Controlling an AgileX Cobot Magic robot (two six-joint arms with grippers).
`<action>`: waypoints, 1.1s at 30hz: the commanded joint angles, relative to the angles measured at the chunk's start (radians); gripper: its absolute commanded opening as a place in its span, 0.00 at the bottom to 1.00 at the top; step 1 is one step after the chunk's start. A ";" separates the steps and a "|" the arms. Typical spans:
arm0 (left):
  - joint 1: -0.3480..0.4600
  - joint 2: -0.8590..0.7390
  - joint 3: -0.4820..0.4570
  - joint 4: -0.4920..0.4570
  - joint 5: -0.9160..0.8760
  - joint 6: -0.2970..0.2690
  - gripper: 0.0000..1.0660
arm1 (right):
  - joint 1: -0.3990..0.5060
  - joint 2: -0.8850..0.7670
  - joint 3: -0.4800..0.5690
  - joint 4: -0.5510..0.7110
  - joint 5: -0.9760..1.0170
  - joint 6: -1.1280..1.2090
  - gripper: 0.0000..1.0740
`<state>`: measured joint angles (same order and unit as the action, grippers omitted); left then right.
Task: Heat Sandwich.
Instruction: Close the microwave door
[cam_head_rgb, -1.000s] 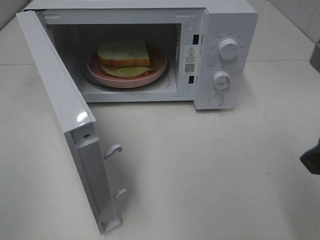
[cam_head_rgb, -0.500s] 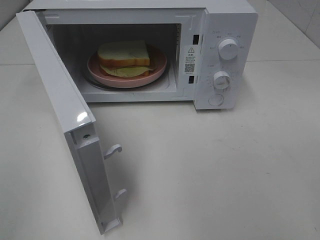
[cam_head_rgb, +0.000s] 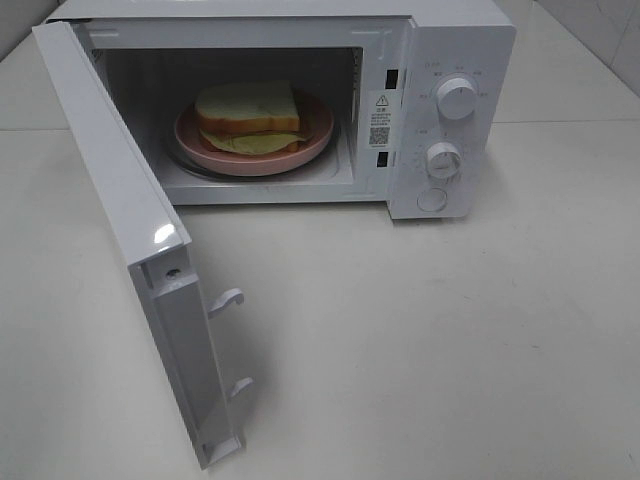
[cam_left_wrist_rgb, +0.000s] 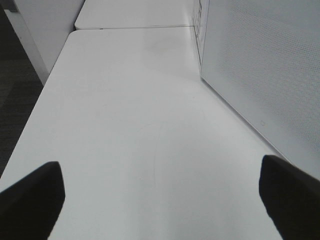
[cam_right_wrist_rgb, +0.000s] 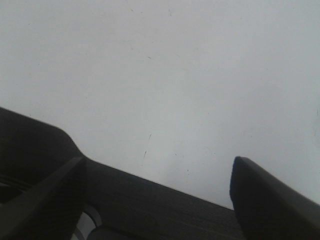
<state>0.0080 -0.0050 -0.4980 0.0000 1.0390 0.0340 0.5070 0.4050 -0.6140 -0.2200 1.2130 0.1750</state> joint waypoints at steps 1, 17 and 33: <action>0.000 0.001 0.003 -0.006 -0.004 0.002 0.99 | -0.078 -0.059 0.025 0.052 -0.046 -0.049 0.71; 0.000 0.001 0.003 -0.006 -0.004 0.002 0.99 | -0.360 -0.294 0.110 0.138 -0.172 -0.116 0.71; 0.000 0.001 0.003 -0.006 -0.004 0.002 0.99 | -0.481 -0.434 0.110 0.139 -0.173 -0.120 0.71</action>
<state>0.0080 -0.0050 -0.4980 0.0000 1.0390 0.0340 0.0330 -0.0040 -0.5050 -0.0810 1.0480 0.0710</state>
